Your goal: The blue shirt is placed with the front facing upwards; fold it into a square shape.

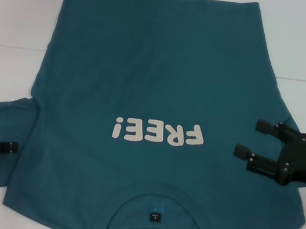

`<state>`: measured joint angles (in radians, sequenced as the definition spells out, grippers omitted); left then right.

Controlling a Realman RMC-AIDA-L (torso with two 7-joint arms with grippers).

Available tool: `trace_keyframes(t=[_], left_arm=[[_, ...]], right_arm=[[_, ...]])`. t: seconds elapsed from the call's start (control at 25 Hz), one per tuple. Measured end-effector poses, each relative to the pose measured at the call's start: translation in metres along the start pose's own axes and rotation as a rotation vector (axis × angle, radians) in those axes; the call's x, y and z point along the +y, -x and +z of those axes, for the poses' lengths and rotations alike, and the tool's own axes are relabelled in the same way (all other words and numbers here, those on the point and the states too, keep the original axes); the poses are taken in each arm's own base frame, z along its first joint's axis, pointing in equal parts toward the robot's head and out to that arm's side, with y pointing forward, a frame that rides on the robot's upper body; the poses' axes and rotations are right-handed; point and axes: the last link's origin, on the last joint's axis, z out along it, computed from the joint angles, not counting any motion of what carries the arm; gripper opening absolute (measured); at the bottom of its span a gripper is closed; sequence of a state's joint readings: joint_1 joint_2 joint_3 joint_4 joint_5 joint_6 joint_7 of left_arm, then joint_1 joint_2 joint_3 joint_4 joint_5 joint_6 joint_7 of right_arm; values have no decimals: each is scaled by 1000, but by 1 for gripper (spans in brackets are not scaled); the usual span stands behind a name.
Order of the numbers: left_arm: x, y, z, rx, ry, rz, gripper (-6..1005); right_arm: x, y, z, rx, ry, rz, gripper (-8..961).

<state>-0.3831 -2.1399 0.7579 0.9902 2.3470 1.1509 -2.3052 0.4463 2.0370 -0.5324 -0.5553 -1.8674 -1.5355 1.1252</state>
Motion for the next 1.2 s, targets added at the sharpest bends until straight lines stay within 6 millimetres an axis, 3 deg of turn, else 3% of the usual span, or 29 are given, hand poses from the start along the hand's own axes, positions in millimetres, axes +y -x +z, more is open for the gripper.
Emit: trace_keyframes(t=[0.96,1.2], left_arm=[[5,-6,9,-20,-10,21,891],[3,-5,13,-46,-13,20,774]], right_arm=[[4,-1,-2,-5,18,18,914],[3,0,-3,-5,19,28,913]])
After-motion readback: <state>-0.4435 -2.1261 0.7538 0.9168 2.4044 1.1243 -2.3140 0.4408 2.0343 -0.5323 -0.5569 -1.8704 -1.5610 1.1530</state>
